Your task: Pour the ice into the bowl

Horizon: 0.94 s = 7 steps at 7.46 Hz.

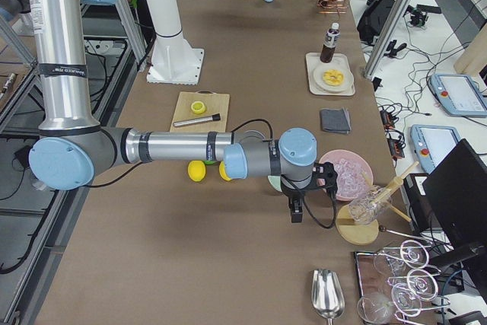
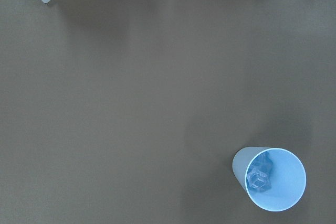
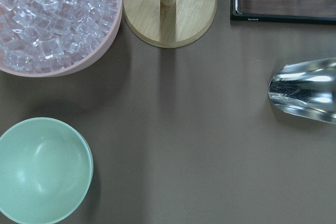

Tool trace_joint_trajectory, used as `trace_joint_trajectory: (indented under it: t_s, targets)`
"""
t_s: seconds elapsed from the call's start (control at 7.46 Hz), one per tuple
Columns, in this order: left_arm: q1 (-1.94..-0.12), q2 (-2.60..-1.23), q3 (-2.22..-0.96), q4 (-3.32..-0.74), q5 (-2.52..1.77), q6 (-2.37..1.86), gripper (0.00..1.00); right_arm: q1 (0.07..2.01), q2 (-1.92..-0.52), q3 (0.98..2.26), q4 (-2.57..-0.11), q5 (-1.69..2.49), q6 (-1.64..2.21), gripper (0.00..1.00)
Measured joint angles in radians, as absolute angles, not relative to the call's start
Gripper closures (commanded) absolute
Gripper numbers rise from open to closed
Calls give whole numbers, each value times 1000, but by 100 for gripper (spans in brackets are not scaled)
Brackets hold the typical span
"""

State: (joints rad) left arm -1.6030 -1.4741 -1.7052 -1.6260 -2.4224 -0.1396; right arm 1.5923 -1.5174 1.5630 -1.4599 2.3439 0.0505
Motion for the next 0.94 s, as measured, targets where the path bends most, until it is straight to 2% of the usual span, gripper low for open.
trace_joint_trajectory:
  t_s: [0.94]
  targets:
    - [-1603,-1477,-1710,-1626,-2411,-149,2,1592,-1531,1568,-1454,2343,50,1]
